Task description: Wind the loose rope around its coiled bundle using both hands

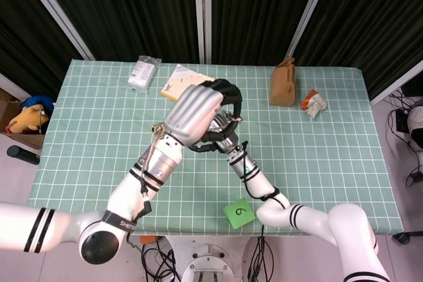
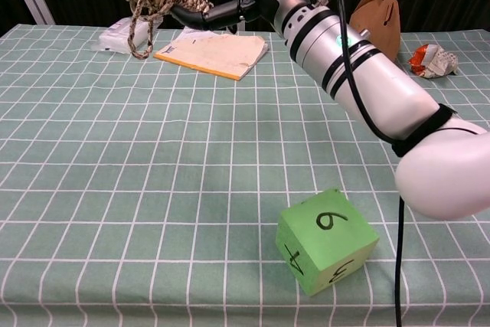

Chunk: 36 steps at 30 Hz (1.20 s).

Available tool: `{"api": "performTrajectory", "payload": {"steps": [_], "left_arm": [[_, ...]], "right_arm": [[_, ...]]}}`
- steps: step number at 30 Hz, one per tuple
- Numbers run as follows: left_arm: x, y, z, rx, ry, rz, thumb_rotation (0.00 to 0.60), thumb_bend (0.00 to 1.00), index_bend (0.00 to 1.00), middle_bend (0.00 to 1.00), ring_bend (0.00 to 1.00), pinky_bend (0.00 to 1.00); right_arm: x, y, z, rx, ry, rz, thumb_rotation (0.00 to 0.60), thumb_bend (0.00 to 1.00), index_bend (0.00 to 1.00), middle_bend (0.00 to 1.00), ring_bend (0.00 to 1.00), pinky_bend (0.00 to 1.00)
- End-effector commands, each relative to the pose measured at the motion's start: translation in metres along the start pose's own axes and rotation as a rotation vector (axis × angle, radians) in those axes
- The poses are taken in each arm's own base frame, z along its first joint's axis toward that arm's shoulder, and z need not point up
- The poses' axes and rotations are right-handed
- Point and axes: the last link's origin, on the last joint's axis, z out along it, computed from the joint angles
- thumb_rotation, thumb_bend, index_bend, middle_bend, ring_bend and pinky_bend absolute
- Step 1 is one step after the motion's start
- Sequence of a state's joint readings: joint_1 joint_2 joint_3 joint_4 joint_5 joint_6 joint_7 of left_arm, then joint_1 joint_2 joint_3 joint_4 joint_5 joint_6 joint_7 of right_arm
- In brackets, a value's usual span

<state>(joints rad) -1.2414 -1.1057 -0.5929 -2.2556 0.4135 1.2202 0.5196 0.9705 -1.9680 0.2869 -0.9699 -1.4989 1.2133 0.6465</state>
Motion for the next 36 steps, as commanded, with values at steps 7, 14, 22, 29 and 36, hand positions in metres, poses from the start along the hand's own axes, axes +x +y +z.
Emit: {"api": "performTrajectory", "payload": {"steps": [7, 14, 22, 29, 36], "left_arm": [[0.016, -0.029, 0.032, 0.154, 0.032, -0.099, 0.6, 0.5, 0.83, 0.36, 0.26, 0.34], [0.031, -0.071, 0.045, 0.285, 0.054, -0.166, 0.6, 0.5, 0.83, 0.36, 0.26, 0.34], [0.045, -0.121, 0.044, 0.412, 0.096, -0.186, 0.6, 0.5, 0.83, 0.36, 0.26, 0.34], [0.05, -0.167, 0.037, 0.529, 0.121, -0.213, 0.6, 0.5, 0.83, 0.36, 0.26, 0.34], [0.048, -0.201, 0.026, 0.601, 0.131, -0.225, 0.6, 0.5, 0.83, 0.36, 0.26, 0.34]], "right_arm": [[-0.003, -0.013, -0.022, 0.111, -0.063, 0.029, 0.6, 0.7, 0.84, 0.64, 0.62, 0.8], [0.003, -0.014, -0.044, 0.141, -0.051, 0.093, 0.6, 0.69, 0.84, 0.64, 0.62, 0.8], [0.013, -0.012, -0.066, 0.127, 0.01, 0.219, 0.6, 0.69, 0.84, 0.64, 0.62, 0.8], [0.027, -0.011, -0.068, 0.122, 0.099, 0.294, 0.6, 0.69, 0.84, 0.64, 0.62, 0.8], [0.042, -0.009, -0.068, 0.116, 0.168, 0.326, 0.6, 0.69, 0.84, 0.64, 0.62, 0.8]]}}
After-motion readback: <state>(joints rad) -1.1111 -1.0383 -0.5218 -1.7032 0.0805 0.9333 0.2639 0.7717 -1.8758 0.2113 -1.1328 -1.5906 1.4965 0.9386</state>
